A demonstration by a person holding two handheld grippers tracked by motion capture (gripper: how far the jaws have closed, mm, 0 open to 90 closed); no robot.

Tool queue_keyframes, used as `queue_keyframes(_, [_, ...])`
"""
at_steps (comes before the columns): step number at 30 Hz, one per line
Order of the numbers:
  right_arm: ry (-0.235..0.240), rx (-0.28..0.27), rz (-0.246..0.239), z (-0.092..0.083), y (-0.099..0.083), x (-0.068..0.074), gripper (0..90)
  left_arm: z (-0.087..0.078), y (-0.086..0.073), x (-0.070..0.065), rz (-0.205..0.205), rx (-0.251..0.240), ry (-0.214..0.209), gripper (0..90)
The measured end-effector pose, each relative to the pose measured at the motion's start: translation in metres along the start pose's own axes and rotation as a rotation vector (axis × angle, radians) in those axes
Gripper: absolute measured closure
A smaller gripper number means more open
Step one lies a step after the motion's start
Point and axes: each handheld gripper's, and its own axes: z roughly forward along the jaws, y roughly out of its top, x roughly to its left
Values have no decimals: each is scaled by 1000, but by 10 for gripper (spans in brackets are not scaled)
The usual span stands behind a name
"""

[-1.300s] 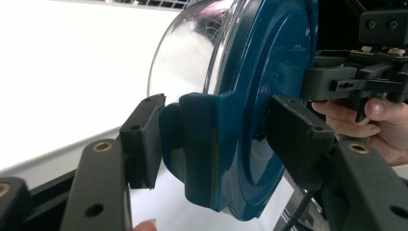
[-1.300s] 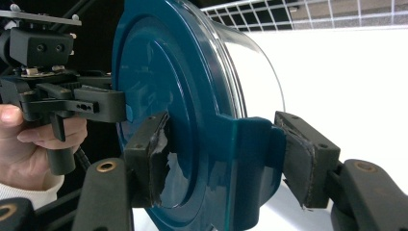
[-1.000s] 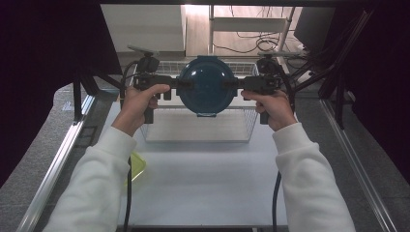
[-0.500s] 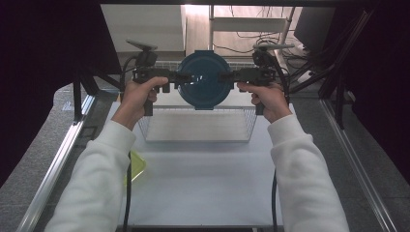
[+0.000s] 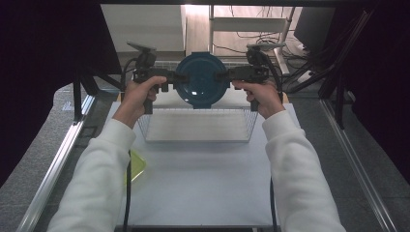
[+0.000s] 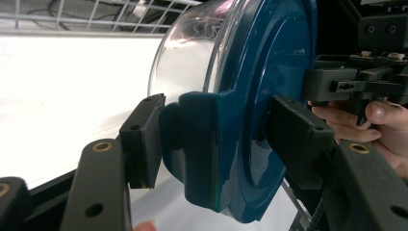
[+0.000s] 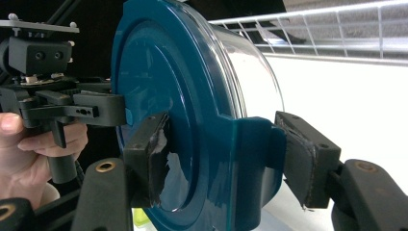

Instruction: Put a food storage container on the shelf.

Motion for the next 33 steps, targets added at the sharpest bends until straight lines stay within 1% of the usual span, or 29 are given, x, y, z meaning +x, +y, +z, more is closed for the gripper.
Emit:
queue_keyframes(1, [-1,5,7,2,0,-3,381,0,0,0,0,0,0,394])
queue_keyframes(2, [-2,10,14,5,-1,-5,379,4,-1,5,-7,10,5,394])
queue_keyframes(3, [-2,15,19,7,-1,-8,379,5,-1,7,-14,8,5,394])
queue_keyframes(4, [-1,14,26,8,-2,-10,381,6,-1,8,-25,2,2,395])
queue_keyframes(7, [3,3,40,11,-1,-13,381,7,1,11,-42,-8,-1,394])
queue_keyframes(10, [5,-4,68,13,2,-17,378,10,2,16,-77,-25,-8,392])
queue_keyframes(11, [6,-5,75,14,2,-18,376,10,2,16,-77,-25,-8,390])
queue_keyframes(12, [7,-6,85,15,3,-20,374,13,4,18,-95,-33,-7,390])
queue_keyframes(13, [7,-6,85,15,3,-20,374,13,4,18,-95,-33,-7,388])
queue_keyframes(14, [9,-9,108,18,4,-24,368,15,5,20,-125,-46,-2,387])
queue_keyframes(17, [7,-7,138,21,5,-29,358,20,7,23,-159,-60,-1,384])
queue_keyframes(19, [5,-6,172,23,6,-32,352,23,8,27,-180,-66,-4,382])
queue_keyframes(22, [-3,-2,191,26,6,-34,341,27,9,34,-216,-73,-18,379])
queue_keyframes(24, [-4,-1,210,27,6,-36,336,30,9,37,-233,-82,-22,378])
queue_keyframes(25, [-3,-3,224,28,6,-37,334,31,9,38,-240,-84,-25,378])
queue_keyframes(26, [-5,-1,222,28,6,-38,332,32,9,39,-247,-87,-27,377])
queue_keyframes(27, [-6,0,228,29,6,-39,331,32,9,39,-247,-87,-27,377])
queue_keyframes(30, [-3,1,241,30,6,-42,326,36,9,43,-269,-96,-34,375])
queue_keyframes(31, [-3,4,251,30,6,-43,325,36,9,43,-269,-96,-34,374])
queue_keyframes(32, [-2,6,261,30,6,-43,320,37,8,44,-268,-107,-36,375])
queue_keyframes(33, [-2,4,262,30,5,-44,320,37,8,44,-268,-107,-36,375])
